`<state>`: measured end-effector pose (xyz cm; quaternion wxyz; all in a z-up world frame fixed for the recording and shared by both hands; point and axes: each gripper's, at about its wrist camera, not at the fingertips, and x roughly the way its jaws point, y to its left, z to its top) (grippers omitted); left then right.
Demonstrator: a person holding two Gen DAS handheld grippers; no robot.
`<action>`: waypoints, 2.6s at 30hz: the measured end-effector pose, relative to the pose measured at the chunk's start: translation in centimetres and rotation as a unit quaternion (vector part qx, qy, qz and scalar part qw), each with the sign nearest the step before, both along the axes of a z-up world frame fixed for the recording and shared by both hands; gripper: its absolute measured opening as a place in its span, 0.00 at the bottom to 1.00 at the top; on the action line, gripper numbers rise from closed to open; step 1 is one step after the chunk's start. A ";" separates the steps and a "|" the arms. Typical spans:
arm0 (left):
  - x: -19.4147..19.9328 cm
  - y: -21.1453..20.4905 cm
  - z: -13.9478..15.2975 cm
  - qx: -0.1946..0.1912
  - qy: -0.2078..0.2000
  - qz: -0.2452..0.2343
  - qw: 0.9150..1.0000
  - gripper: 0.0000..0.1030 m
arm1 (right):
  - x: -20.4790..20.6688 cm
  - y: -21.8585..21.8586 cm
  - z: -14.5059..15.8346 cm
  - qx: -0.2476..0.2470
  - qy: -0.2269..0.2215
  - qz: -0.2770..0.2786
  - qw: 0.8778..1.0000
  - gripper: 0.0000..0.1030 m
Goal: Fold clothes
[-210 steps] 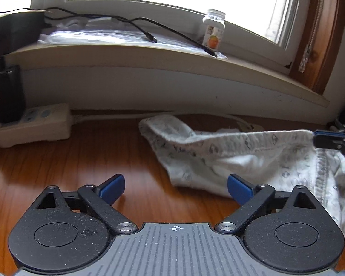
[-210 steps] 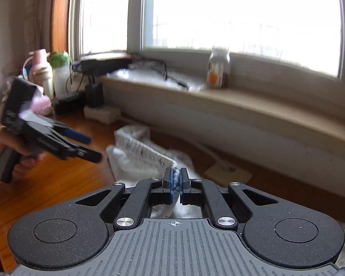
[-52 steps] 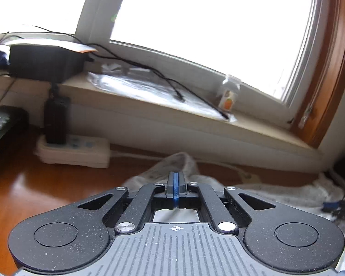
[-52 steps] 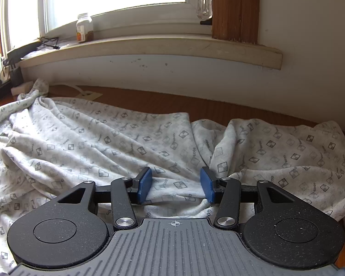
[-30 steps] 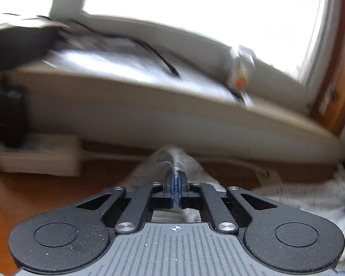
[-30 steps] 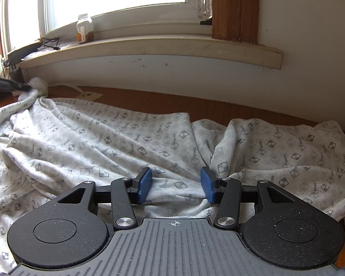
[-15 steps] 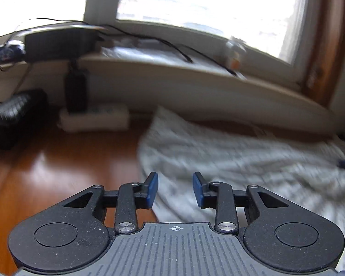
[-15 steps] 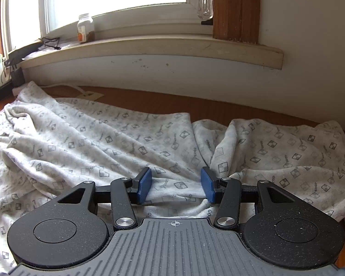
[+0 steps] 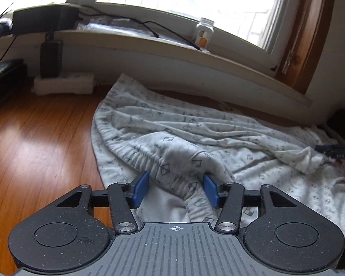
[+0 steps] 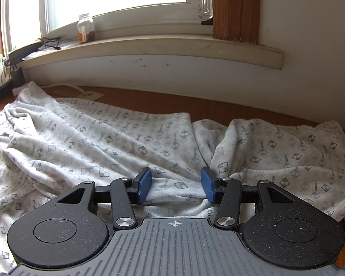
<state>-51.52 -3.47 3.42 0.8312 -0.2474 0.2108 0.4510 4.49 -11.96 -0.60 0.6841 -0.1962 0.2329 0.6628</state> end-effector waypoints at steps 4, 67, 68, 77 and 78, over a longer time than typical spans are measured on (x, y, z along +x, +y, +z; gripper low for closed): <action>1.0 -0.5 -0.2 0.025 0.041 -0.007 0.999 0.16 | 0.0 0.0 0.0 0.000 0.002 0.000 1.000 0.47; 12.5 3.5 -1.6 0.048 0.100 -0.169 0.979 0.86 | 13.4 -13.3 -1.2 -0.053 -0.083 -0.229 0.968 0.42; 12.5 3.5 -1.6 0.048 0.100 -0.169 0.979 0.86 | 13.5 -14.3 -1.3 -0.057 -0.083 -0.239 0.966 0.41; 12.6 3.6 -1.7 0.048 0.105 -0.162 0.980 0.90 | 13.0 -17.5 0.3 0.032 -0.047 -0.250 0.966 0.35; 12.6 3.6 -1.7 0.048 0.105 -0.161 0.980 0.91 | 13.1 -16.8 0.4 0.040 -0.034 -0.250 0.967 0.35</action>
